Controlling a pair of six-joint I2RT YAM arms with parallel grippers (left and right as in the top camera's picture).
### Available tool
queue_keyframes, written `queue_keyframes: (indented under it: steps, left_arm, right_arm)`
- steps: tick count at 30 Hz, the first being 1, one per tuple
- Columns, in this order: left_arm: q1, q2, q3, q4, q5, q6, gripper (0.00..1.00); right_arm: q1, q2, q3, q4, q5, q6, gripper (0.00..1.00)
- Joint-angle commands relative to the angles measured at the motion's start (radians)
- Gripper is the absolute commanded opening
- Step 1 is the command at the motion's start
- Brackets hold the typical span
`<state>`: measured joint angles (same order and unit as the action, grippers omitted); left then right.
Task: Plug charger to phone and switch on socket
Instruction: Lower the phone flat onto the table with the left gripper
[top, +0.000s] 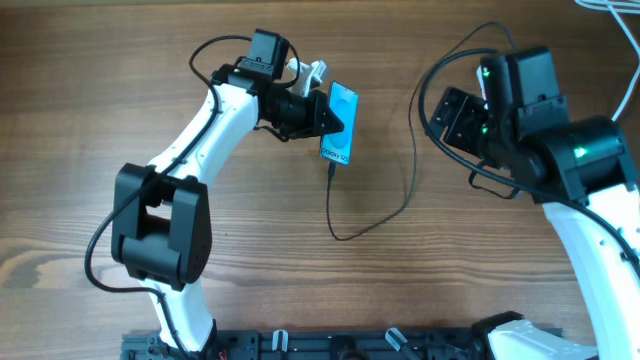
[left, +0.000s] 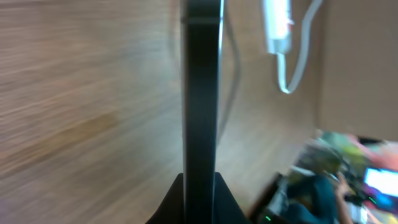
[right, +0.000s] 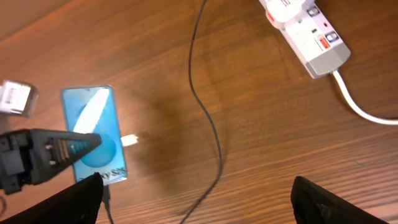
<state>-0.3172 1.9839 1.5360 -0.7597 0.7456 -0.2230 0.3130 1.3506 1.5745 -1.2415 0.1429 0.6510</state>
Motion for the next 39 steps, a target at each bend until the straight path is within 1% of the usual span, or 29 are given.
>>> queue_keyframes:
  steps: [1, 2, 5, 9, 16, 22, 25, 28, 29, 30, 34, 37, 39]
  left_arm:
    - [-0.013, 0.01, -0.001, 0.008, -0.214, -0.054, 0.04]
    - [-0.013, 0.025, -0.001, 0.007, -0.257, -0.084, 0.04]
    - [-0.013, 0.085, -0.001, 0.011, -0.257, -0.13, 0.04]
    - [-0.013, 0.143, -0.001, 0.031, -0.199, -0.13, 0.04]
    - [-0.015, 0.15, -0.001, 0.061, -0.197, -0.154, 0.04]
    - [-0.051, 0.191, -0.001, 0.072, -0.197, -0.16, 0.04]
    - [-0.051, 0.194, -0.001, 0.081, -0.198, -0.159, 0.07]
    - [-0.051, 0.2, -0.001, 0.077, -0.247, -0.159, 0.07]
    - [-0.052, 0.206, -0.001, 0.067, -0.278, -0.159, 0.08]
    - [-0.052, 0.21, -0.002, 0.058, -0.303, -0.159, 0.13]
    - [-0.052, 0.21, -0.012, 0.044, -0.378, -0.159, 0.14]
    - [-0.051, 0.21, -0.012, 0.034, -0.421, -0.158, 0.2]
    - [-0.051, 0.21, -0.012, 0.021, -0.457, -0.151, 0.21]
  right_arm:
    - [-0.002, 0.035, -0.047, -0.002, 0.014, 0.026, 0.99]
    - [-0.002, 0.046, -0.054, -0.002, 0.011, 0.033, 0.99]
    - [-0.002, 0.072, -0.065, -0.003, -0.014, 0.033, 1.0]
    - [-0.002, 0.086, -0.065, -0.001, -0.016, 0.032, 1.0]
    - [-0.002, 0.086, -0.065, 0.002, -0.017, 0.032, 1.0]
    - [-0.002, 0.086, -0.065, 0.013, -0.039, 0.03, 1.0]
    - [-0.002, 0.086, -0.065, 0.013, -0.04, 0.03, 1.0]
    - [-0.002, 0.086, -0.065, 0.013, -0.04, 0.03, 1.0]
    - [-0.002, 0.086, -0.065, 0.012, -0.041, 0.03, 1.0]
    - [-0.002, 0.086, -0.065, 0.011, -0.047, 0.029, 1.0]
    - [-0.002, 0.086, -0.065, 0.009, -0.047, 0.029, 1.0]
    - [-0.002, 0.086, -0.065, 0.005, -0.047, 0.029, 1.0]
    - [-0.002, 0.086, -0.065, -0.002, -0.047, 0.029, 1.0]
